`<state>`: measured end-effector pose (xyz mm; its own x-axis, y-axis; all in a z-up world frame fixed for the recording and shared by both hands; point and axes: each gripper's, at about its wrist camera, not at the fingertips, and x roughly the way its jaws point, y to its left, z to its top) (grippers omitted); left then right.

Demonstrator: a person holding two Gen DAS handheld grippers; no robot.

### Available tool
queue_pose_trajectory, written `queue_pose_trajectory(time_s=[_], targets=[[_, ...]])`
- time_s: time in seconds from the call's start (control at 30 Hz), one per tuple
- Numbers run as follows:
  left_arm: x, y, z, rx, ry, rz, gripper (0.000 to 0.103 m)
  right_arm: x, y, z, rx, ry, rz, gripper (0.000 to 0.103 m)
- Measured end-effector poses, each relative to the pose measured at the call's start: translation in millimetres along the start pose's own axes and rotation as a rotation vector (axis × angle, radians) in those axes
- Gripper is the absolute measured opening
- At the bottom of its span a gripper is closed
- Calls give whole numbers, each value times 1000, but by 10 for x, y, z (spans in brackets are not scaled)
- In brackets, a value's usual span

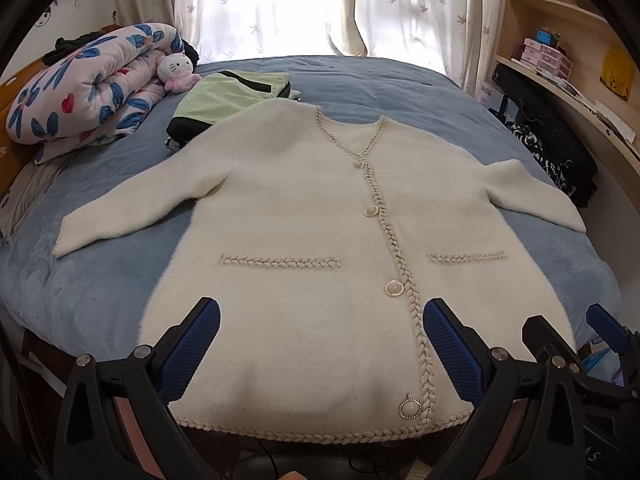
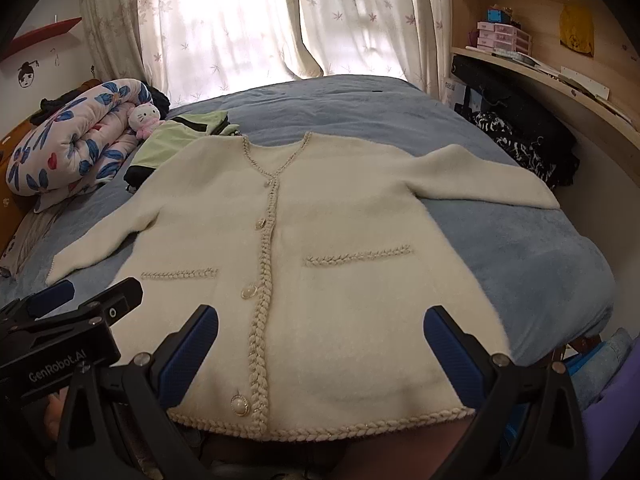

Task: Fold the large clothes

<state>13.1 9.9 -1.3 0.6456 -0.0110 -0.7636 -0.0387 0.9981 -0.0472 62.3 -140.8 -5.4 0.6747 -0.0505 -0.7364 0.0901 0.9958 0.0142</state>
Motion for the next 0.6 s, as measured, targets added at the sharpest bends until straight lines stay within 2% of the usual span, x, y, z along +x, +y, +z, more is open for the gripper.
queue_pose_trajectory(time_s=[0.1, 0.23, 0.43, 0.6], targets=[[-6, -18, 65, 17, -29, 12, 101, 13, 29, 44, -12, -21, -14, 103], [-8, -29, 168, 17, -46, -3, 101, -55, 79, 138, -48, -96, -58, 103], [45, -89, 347, 22, -48, -34, 99, -104, 84, 406, -85, -148, -172, 103], [101, -206, 546, 30, -45, -49, 97, -33, -41, 712, -73, -126, -126, 103]])
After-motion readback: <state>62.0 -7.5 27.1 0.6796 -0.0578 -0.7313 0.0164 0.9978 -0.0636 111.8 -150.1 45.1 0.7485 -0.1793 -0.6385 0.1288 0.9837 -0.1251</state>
